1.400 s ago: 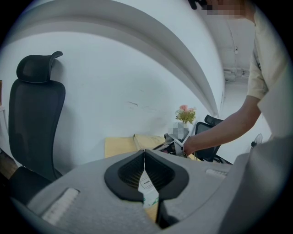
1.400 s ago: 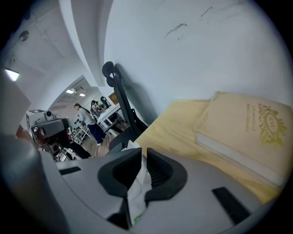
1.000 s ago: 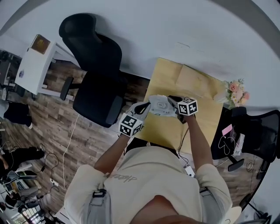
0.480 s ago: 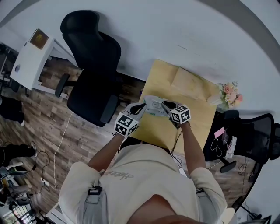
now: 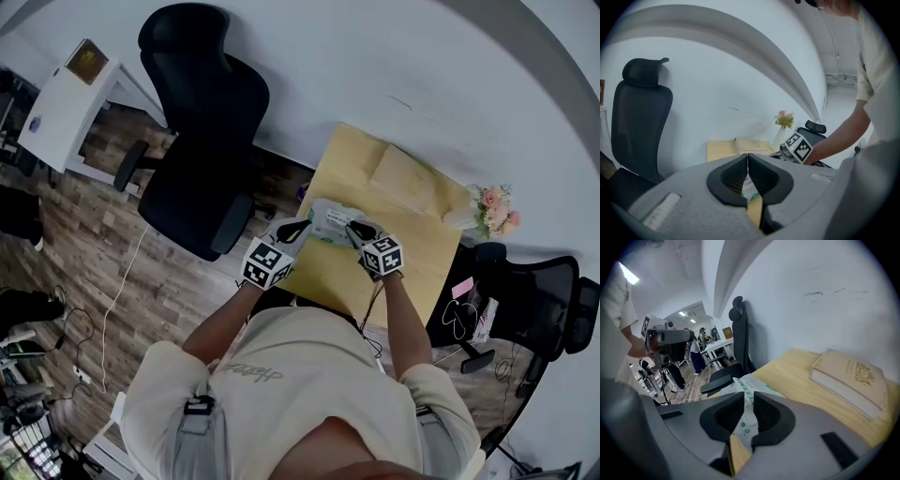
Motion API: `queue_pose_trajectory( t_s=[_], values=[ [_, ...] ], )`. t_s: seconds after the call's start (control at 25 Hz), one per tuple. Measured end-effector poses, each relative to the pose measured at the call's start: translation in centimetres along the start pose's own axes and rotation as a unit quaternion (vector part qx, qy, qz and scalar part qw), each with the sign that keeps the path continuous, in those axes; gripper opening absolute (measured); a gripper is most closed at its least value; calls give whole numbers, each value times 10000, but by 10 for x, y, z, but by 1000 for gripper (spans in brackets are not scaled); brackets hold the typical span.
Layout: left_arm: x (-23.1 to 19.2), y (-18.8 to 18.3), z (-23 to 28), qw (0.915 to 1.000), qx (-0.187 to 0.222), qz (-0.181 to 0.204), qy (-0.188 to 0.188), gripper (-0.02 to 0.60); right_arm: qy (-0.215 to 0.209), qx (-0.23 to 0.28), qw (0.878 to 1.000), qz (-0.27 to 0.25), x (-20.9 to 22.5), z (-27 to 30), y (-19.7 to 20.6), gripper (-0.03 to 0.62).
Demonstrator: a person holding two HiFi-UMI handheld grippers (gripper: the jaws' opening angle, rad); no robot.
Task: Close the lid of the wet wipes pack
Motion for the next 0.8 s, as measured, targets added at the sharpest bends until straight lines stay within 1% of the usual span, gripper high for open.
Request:
queue_pose_trajectory(
  t_s=[0.08, 0.24, 0.28, 0.48, 0.64, 0.72, 0.8],
  values=[
    [-2, 3, -3, 10000, -7, -36, -20, 18, 15, -3, 10000, 33, -3, 1, 4, 46],
    [-5, 8, -7, 10000, -41, -88, -19, 18, -46, 65, 9982, 602, -3, 3, 12, 44],
    [-6, 8, -8, 9999, -44, -92, -25, 18, -36, 41, 9977, 668, -3, 4, 14, 44],
    [-8, 10, -14, 9999, -44, -106, -20, 17, 100, -225, 9973, 694, -5, 11, 23, 44],
    [-14, 10, -18, 9999, -34, -130, -42, 17, 165, -596, 9951, 769, -4, 19, 28, 40],
    [-15, 11, -18, 9999, -31, -144, -41, 18, 245, -738, 9935, 829, -2, 20, 29, 7],
    [-16, 13, -17, 9999, -37, -160, -26, 18, 284, -839, 9921, 884, 0, 22, 30, 3]
  ],
)
Point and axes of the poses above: the fingertips, and each gripper's own axes: z forward along the fingers, x to its right, y out of its underside, the point moved 5 cm from there along -z, backward along the fingers, and after that the axes turned 6 degrees about -z, right-handed, at the moved point
